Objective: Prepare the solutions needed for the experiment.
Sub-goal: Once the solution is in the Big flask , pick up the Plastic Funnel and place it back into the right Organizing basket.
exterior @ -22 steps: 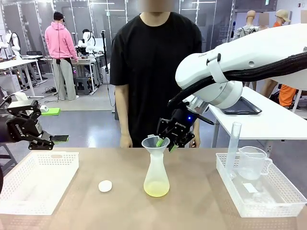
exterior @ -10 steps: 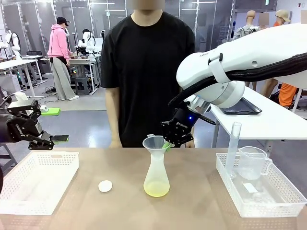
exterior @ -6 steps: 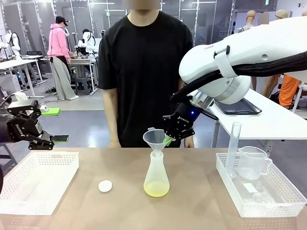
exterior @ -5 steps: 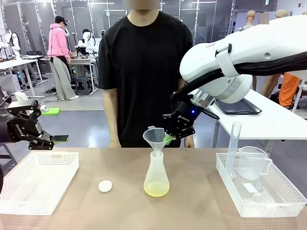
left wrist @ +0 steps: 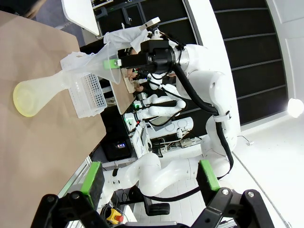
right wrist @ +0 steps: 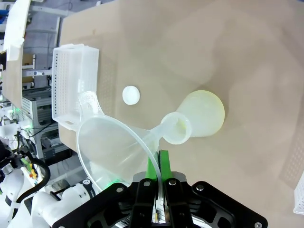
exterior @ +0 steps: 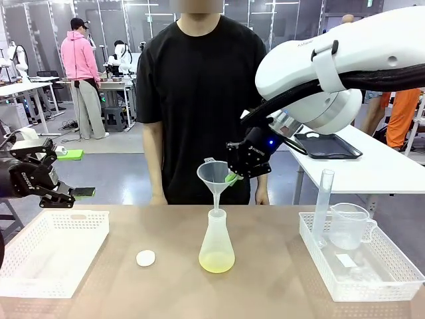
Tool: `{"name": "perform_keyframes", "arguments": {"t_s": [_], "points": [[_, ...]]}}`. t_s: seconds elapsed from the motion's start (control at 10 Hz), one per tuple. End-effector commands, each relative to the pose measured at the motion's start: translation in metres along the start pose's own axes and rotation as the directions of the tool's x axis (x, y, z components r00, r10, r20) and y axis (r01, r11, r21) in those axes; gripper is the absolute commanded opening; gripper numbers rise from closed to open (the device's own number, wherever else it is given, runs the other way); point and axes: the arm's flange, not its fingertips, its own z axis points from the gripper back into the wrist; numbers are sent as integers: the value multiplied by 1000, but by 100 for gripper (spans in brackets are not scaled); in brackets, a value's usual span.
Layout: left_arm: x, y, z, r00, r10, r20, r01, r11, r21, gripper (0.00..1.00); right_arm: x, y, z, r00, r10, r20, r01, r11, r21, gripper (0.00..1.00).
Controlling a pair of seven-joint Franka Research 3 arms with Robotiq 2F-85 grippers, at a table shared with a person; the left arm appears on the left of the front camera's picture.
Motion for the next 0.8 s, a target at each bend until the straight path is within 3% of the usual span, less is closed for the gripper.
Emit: {"name": "perform_keyframes", "arguments": {"t_s": [0.0, 0.7], "points": [[-1, -1, 0, 1000, -1, -6, 1, 1000, -14, 100, -8, -2, 6, 999, 33, 33, -34, 999, 25, 0], [-1, -1, 0, 1000, -1, -6, 1, 1000, -14, 100, -20, 7, 35, 995, 83, 47, -83, 997, -1, 0]]}}
